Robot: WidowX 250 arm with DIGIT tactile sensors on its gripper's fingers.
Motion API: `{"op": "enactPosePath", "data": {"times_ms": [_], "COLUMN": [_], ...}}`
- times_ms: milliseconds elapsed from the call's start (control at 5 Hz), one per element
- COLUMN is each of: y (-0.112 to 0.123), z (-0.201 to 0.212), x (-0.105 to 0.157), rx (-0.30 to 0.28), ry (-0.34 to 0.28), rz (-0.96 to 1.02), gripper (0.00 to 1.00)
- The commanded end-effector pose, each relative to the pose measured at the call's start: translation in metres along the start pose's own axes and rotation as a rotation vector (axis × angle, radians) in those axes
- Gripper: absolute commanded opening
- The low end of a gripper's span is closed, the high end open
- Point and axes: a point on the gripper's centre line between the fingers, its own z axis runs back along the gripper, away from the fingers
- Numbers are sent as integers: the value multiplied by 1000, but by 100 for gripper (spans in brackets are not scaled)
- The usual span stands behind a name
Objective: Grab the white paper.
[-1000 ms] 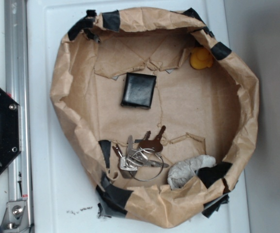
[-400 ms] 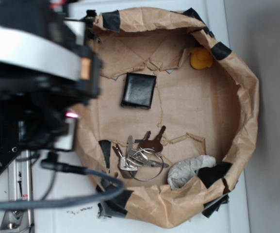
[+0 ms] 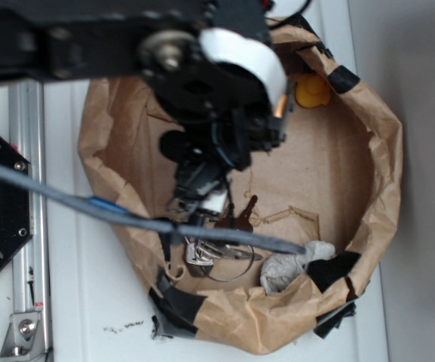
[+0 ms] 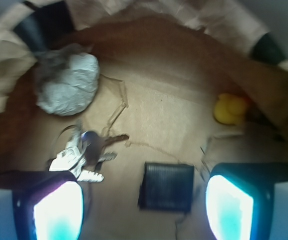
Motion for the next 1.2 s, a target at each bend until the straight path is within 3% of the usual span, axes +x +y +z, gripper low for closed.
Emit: {"op": "enactPosePath", "data": {"times_ms": [0, 200, 400, 600, 800, 1000], "y": [-47, -73, -82, -85, -86, -82], "z": [-41, -47, -54, -66, -84, -92], "x": [28, 37, 51, 65, 75, 70], "rx": [-50, -94, -102, -106, -107, -86], "ry": [-54, -99, -204, -221, -197, -152], "rz": [-139, -201, -198, -213, -216, -155], "gripper": [100, 100, 100, 100, 100, 0]}}
